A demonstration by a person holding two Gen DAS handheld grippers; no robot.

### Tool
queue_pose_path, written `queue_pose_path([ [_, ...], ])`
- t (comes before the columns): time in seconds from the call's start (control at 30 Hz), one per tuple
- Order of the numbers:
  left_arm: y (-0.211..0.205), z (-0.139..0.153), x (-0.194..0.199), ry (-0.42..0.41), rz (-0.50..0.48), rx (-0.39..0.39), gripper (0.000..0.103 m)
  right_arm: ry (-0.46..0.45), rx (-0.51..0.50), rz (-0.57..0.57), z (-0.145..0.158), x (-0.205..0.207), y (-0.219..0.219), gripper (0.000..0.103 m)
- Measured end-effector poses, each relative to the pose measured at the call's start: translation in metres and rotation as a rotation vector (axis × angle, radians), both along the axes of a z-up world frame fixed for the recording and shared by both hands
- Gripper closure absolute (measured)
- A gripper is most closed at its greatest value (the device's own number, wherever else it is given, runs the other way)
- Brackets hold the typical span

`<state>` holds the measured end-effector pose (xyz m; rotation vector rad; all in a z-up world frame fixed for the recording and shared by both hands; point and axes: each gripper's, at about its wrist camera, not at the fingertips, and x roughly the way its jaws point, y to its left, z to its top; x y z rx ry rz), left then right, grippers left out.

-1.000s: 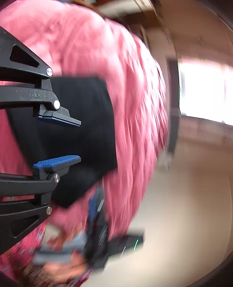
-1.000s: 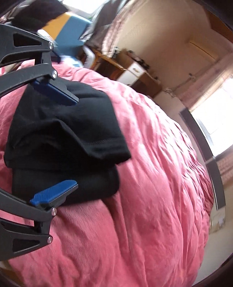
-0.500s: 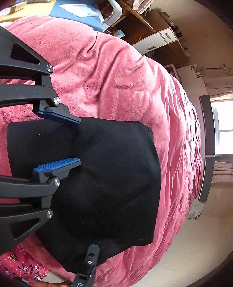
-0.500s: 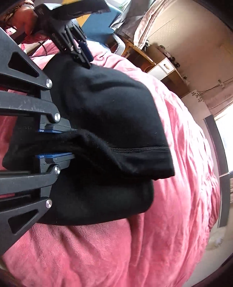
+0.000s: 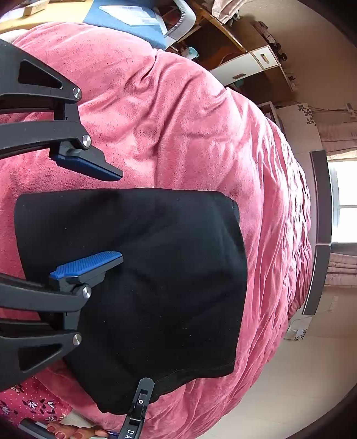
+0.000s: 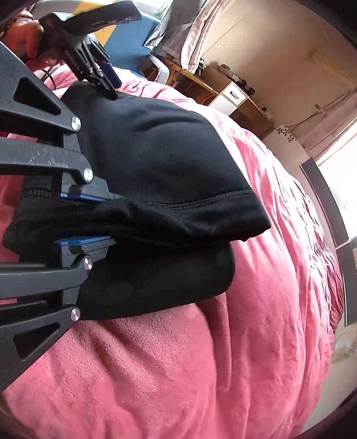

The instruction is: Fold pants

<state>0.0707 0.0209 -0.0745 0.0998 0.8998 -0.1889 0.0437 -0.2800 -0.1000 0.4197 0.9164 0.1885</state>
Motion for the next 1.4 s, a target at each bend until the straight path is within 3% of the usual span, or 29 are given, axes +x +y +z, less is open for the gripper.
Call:
queue_pose_path([
  [0.27, 0.0, -0.001, 0.001, 0.001, 0.003, 0.0, 0.048, -0.011, -0.068, -0.035, 0.008, 0.001, -0.012, 0.071],
  [0.43, -0.001, -0.003, 0.0, -0.002, 0.015, 0.024, 0.048, -0.027, -0.272, -0.145, 0.019, -0.005, -0.027, 0.071],
  [0.53, 0.0, -0.003, 0.0, -0.001, 0.018, 0.02, 0.048, -0.111, -0.243, -0.179, 0.041, -0.013, -0.037, 0.07],
  [0.63, -0.002, -0.004, 0.0, -0.004, 0.02, 0.028, 0.048, -0.194, -0.216, -0.147, 0.06, -0.017, -0.026, 0.069],
  [0.77, -0.003, -0.004, 0.0, -0.011, 0.022, 0.043, 0.048, -0.238, -0.263, -0.003, 0.068, -0.009, 0.018, 0.07],
  [0.87, -0.004, -0.002, -0.001, -0.009, 0.017, 0.049, 0.048, -0.202, -0.296, 0.067, 0.06, 0.01, 0.046, 0.069],
  [1.0, -0.003, -0.001, -0.002, -0.002, 0.016, 0.048, 0.048, -0.109, -0.304, 0.08, 0.036, 0.036, 0.058, 0.069],
  [1.07, -0.003, 0.0, -0.003, -0.002, 0.013, 0.047, 0.048, -0.065, -0.345, 0.063, 0.021, 0.041, 0.054, 0.073],
  [1.27, -0.006, -0.001, -0.004, -0.008, 0.008, 0.055, 0.048, -0.01, -0.337, -0.033, 0.005, 0.031, 0.019, 0.074],
  [1.4, -0.007, -0.003, -0.004, -0.006, 0.002, 0.058, 0.048, 0.004, -0.268, -0.051, -0.008, 0.018, 0.003, 0.074],
])
